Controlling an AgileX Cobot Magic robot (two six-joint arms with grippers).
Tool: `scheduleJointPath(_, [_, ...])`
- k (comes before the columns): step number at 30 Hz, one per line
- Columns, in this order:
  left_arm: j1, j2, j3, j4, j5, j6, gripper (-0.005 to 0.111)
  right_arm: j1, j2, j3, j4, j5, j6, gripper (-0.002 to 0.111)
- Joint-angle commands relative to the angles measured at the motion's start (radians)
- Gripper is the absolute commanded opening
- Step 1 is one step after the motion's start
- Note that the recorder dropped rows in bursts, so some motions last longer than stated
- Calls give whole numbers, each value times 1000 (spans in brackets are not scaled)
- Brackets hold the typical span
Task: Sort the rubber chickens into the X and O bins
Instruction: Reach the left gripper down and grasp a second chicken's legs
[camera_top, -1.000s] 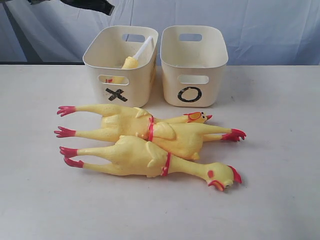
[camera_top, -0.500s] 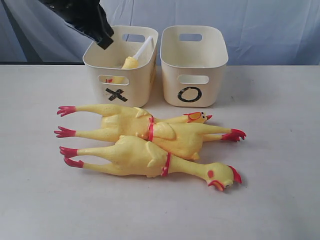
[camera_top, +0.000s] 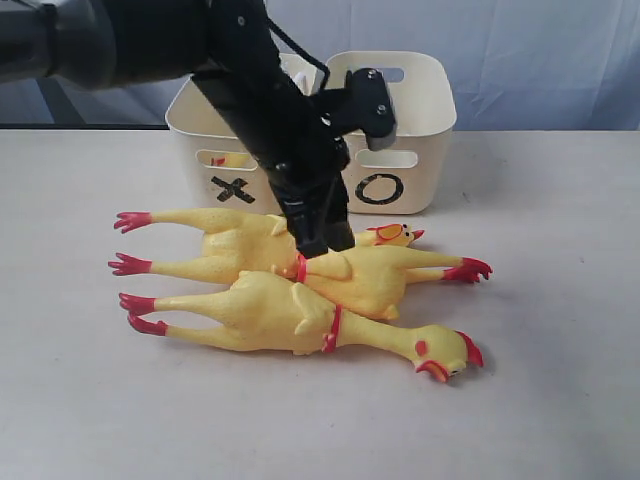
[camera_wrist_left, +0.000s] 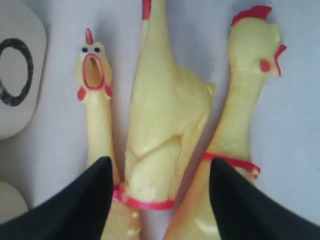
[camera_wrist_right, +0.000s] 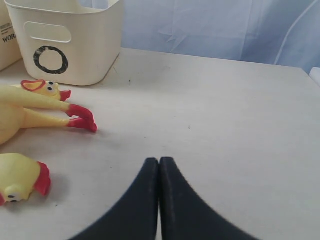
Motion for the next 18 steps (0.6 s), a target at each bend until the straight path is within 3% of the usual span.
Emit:
scheduleJointPath(1, [-57,42,1,-7,-82,0,59,1,-6,2,-3,-12,-4,0])
scheduleJointPath(10, [-76,97,1,-21,-143,0,59,1,-6,2,-3,-10,-4,0])
scheduleJointPath(18, [-76,132,-2,-150,-301,0,59,1,-6,2,-3,-10,-4,0])
